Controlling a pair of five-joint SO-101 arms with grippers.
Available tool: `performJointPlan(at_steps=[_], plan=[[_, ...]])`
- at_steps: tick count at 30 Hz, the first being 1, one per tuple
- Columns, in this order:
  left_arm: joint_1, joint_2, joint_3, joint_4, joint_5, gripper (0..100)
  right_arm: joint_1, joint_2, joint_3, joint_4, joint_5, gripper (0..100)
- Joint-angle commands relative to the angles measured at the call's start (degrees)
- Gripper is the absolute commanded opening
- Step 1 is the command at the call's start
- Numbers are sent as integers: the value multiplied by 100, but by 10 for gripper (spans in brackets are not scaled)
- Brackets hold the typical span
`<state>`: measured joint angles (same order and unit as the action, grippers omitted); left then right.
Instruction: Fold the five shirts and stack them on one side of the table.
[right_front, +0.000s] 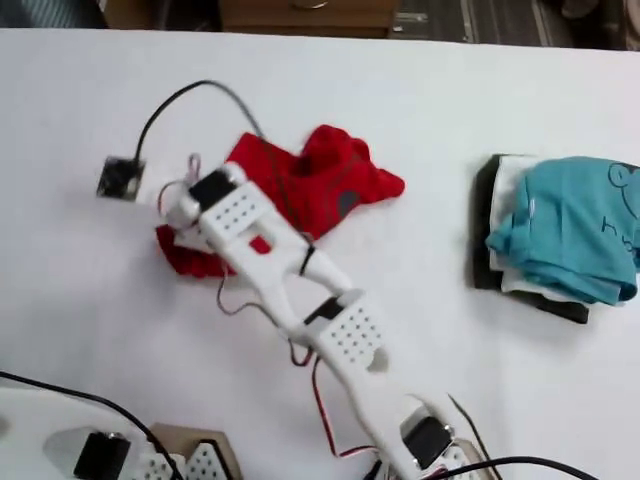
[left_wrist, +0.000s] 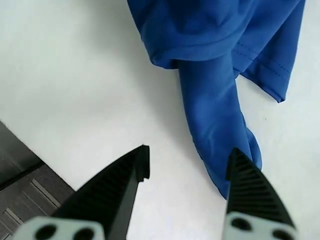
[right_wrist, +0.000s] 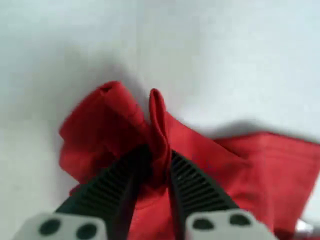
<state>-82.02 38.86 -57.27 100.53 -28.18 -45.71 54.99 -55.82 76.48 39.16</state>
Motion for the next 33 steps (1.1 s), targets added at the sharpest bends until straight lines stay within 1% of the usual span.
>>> performJointPlan(at_steps=[1,5,8,9,12,17,21,25,29,33], plan=[[149,-88,-48,-53,-18,264,295,-84,-563,426,62,20],[492,-53,-4,-18,0,264,470,-92,-1266,1270,53,21],[949,-97,-4,35,9,264,479,-92,-1969,2079,53,21],[1160,-105,-40,105,9,264,462,-101,-2119,2193,44,21],[1908,-114,-13,167,9,264,558,-444,-2251,2193,-237,21],[3367,-44,251,167,-9,264,602,-1305,-1899,2193,-281,21],[4712,-44,637,149,9,264,664,-1763,-1459,2193,-299,22],[5934,-70,752,149,18,264,681,-1921,-756,2193,-299,23],[6690,-97,743,158,18,266,910,-1921,-352,2158,-308,21],[7042,-97,734,158,18,266,1367,-1912,-334,2158,-281,21]])
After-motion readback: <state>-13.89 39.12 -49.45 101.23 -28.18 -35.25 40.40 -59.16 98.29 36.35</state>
